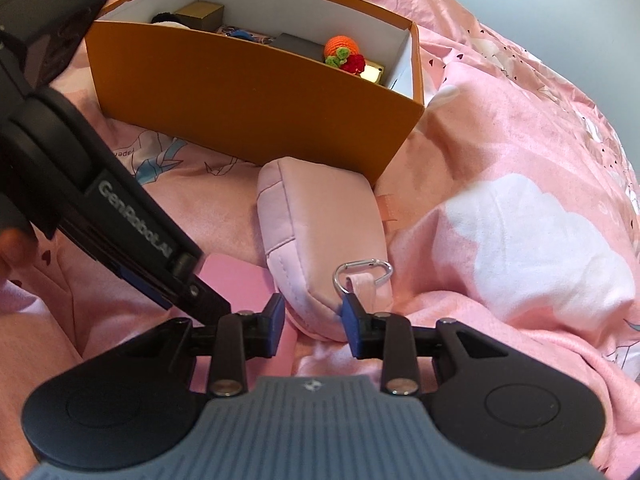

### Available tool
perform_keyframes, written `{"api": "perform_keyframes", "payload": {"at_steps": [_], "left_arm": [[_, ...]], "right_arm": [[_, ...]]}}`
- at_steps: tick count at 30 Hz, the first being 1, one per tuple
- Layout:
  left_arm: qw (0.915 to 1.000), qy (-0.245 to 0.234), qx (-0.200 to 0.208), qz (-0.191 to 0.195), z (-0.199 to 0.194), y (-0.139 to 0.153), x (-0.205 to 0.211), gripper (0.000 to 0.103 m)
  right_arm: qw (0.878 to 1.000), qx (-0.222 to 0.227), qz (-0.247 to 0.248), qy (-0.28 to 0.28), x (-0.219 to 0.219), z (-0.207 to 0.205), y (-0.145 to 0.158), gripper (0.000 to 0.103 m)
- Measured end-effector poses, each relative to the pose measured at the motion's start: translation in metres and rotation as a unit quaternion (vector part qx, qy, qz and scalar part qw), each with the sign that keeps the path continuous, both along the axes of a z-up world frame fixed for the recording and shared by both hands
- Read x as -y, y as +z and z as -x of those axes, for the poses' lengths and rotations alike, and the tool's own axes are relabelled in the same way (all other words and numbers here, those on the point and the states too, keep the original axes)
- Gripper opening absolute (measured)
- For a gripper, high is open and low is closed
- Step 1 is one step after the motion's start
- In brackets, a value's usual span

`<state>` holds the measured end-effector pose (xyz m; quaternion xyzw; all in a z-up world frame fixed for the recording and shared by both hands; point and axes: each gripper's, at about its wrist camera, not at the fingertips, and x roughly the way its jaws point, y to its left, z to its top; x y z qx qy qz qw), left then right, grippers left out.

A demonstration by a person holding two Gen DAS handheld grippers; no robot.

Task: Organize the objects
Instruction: 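Grasp the pink notebook with the left tool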

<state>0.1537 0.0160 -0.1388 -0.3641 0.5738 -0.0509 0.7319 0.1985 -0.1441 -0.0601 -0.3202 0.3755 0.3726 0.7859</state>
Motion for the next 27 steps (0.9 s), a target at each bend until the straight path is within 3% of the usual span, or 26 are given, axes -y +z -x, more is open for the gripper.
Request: {"api": "perform_keyframes", "payload": {"at_steps": [6, 7, 8, 9, 11, 14, 16, 17, 19, 21, 27], "left_arm": [[0.9988, -0.001, 0.028, -0.041, 0.004, 0.018, 0.005, 0.025], [0.9986, 0.001, 0.037, -0.037, 0.005, 0.020, 0.005, 0.019], [0.9985, -0.001, 0.053, -0.018, 0.006, 0.023, 0.005, 0.006], [0.9982, -0.007, 0.059, -0.005, 0.005, 0.026, 0.006, 0.007], [0.9972, -0.026, 0.052, -0.046, 0.001, 0.031, 0.016, 0.008], [0.9985, -0.019, 0.017, -0.048, -0.001, 0.017, 0.017, 0.009], [0.9981, -0.005, -0.003, -0.061, 0.002, 0.013, 0.015, 0.020], [0.9986, 0.001, -0.009, -0.053, 0.003, 0.010, 0.012, 0.033], [0.9995, 0.009, -0.021, -0.024, 0.006, 0.002, 0.005, 0.034], [0.9992, 0.022, -0.034, -0.001, 0.006, -0.009, 0.003, 0.044], [0.9973, 0.035, -0.035, 0.053, 0.005, -0.020, 0.003, 0.045]], "right_arm": [[0.999, 0.020, 0.018, -0.027, 0.010, -0.007, 0.002, 0.034], [0.999, 0.013, 0.013, -0.029, 0.013, -0.009, 0.002, 0.034], [0.999, 0.009, 0.008, -0.029, 0.014, -0.010, 0.003, 0.034], [1.000, 0.007, 0.006, -0.030, 0.015, -0.011, 0.003, 0.034], [1.000, 0.009, 0.007, -0.028, 0.016, -0.010, 0.003, 0.034], [1.000, 0.010, 0.008, -0.025, 0.015, -0.010, 0.003, 0.034], [1.000, 0.008, 0.004, -0.028, 0.016, -0.011, 0.003, 0.034], [1.000, 0.007, 0.002, -0.029, 0.016, -0.011, 0.003, 0.034], [1.000, 0.007, 0.001, -0.030, 0.016, -0.011, 0.002, 0.035], [1.000, 0.009, 0.002, -0.029, 0.016, -0.010, 0.001, 0.035], [1.000, 0.008, 0.002, -0.029, 0.015, -0.010, 0.001, 0.036]]}}
